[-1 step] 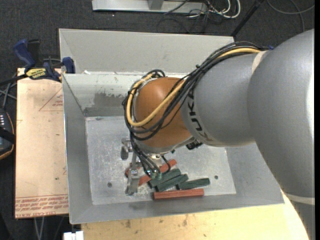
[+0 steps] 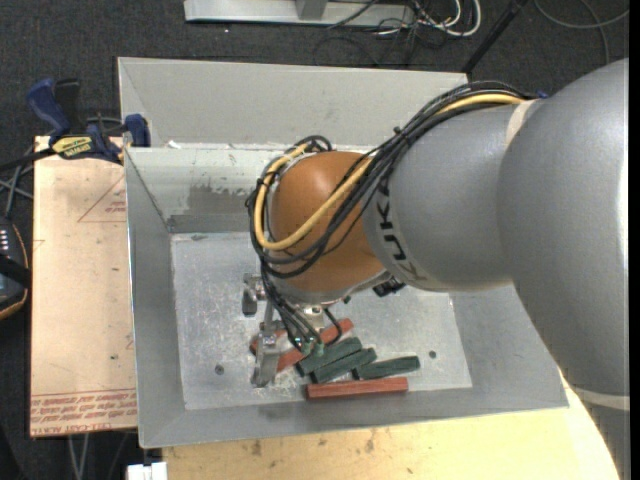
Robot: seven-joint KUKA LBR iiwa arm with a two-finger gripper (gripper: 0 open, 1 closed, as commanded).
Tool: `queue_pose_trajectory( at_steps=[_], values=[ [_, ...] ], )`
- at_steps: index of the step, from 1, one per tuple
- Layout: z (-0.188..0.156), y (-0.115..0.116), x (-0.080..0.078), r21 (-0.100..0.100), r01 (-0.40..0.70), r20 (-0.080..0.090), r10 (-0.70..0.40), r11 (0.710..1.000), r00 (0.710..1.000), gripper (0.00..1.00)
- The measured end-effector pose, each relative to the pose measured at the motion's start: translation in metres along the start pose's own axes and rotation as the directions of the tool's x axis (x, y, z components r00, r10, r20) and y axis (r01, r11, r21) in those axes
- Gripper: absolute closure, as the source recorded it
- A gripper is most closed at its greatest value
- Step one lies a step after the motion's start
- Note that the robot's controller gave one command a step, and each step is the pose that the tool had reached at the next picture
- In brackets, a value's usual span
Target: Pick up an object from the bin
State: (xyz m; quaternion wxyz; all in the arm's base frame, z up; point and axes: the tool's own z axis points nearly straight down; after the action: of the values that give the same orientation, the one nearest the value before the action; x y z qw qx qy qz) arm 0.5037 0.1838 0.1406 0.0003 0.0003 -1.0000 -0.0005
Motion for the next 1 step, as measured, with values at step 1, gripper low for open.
queue_pose_trajectory(
  at_steps=[1],
  values=[
    [0.0596, -0.1121, 0.0119, 0.001, -0.003, 0.002, 0.003, 1.000, 1.000, 1.00]
  ],
)
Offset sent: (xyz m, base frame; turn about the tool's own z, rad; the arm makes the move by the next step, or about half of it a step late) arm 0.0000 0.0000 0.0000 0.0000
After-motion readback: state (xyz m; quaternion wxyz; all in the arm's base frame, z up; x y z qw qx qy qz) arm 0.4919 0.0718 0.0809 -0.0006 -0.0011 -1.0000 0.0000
